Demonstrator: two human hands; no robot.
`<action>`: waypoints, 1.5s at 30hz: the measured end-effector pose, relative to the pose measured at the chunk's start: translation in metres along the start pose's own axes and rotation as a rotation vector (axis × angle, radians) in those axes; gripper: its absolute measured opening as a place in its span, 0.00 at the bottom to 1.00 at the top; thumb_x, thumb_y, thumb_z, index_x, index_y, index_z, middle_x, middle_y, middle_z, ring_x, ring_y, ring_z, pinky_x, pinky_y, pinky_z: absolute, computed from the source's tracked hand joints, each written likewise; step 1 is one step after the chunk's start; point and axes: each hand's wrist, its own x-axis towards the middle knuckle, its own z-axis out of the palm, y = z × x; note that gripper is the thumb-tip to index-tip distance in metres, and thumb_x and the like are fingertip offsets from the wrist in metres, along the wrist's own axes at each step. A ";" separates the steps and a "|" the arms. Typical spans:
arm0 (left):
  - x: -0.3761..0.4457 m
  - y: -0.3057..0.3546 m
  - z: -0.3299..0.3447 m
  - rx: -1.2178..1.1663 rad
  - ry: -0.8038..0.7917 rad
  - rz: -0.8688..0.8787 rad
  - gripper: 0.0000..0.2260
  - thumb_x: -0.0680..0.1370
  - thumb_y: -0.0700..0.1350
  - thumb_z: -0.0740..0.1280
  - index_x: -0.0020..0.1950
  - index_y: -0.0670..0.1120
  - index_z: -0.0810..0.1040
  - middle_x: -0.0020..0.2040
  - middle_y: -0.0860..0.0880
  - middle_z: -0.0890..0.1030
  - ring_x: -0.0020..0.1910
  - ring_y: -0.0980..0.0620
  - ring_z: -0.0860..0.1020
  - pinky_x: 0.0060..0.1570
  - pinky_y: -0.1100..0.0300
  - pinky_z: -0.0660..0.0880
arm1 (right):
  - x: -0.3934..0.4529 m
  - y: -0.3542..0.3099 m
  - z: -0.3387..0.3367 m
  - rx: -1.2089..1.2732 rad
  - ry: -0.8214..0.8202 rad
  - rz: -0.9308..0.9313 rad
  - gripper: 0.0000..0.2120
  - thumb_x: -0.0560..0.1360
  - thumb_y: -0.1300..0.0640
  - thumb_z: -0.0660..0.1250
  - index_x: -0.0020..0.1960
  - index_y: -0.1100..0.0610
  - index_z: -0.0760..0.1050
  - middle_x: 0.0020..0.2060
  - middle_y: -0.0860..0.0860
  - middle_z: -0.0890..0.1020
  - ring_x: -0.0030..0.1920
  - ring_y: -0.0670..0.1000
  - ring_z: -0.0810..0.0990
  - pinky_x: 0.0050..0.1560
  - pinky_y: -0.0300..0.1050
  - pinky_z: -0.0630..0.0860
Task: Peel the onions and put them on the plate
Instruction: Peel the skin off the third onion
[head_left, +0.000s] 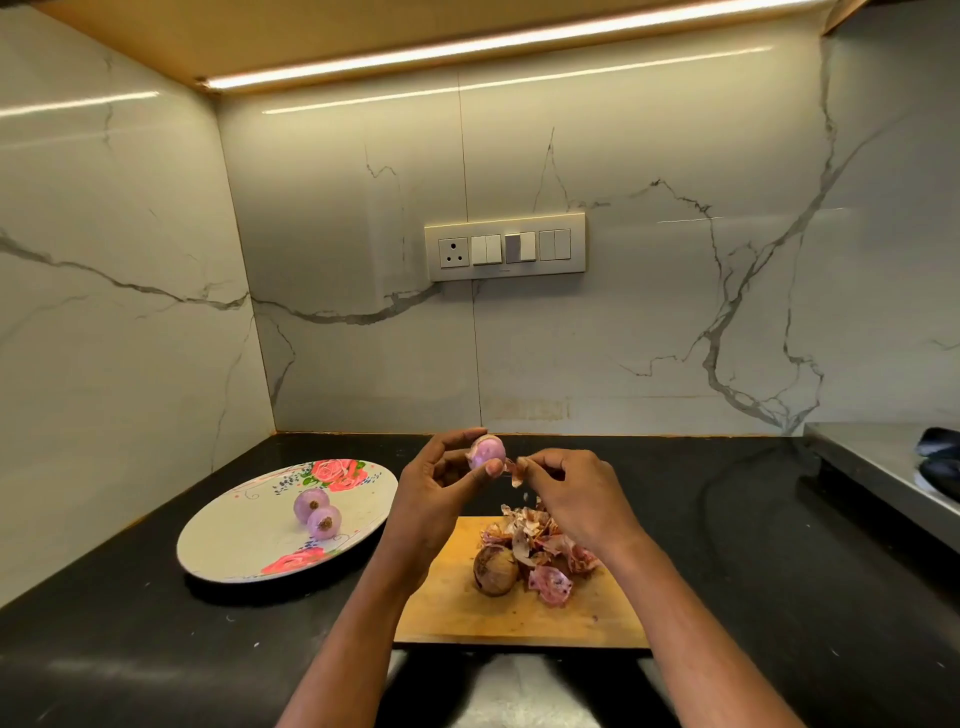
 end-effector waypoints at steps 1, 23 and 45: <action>0.000 0.000 0.000 -0.006 0.007 -0.007 0.23 0.69 0.53 0.74 0.63 0.54 0.78 0.56 0.53 0.83 0.54 0.60 0.81 0.48 0.67 0.78 | 0.000 -0.002 -0.001 -0.007 -0.020 -0.003 0.09 0.81 0.49 0.66 0.51 0.49 0.84 0.40 0.43 0.83 0.42 0.42 0.79 0.39 0.34 0.72; 0.002 -0.005 0.000 -0.054 0.003 -0.043 0.22 0.68 0.51 0.76 0.61 0.50 0.78 0.56 0.51 0.83 0.57 0.54 0.81 0.52 0.59 0.81 | -0.001 -0.006 0.005 0.403 -0.009 0.014 0.07 0.74 0.57 0.75 0.51 0.54 0.83 0.42 0.50 0.87 0.44 0.48 0.86 0.50 0.48 0.83; 0.002 -0.007 -0.002 0.057 0.016 0.015 0.18 0.73 0.47 0.75 0.62 0.52 0.78 0.58 0.53 0.81 0.56 0.53 0.81 0.53 0.56 0.82 | 0.000 0.008 -0.003 -0.187 0.037 -0.018 0.10 0.80 0.57 0.68 0.59 0.50 0.82 0.52 0.47 0.84 0.50 0.43 0.80 0.50 0.33 0.75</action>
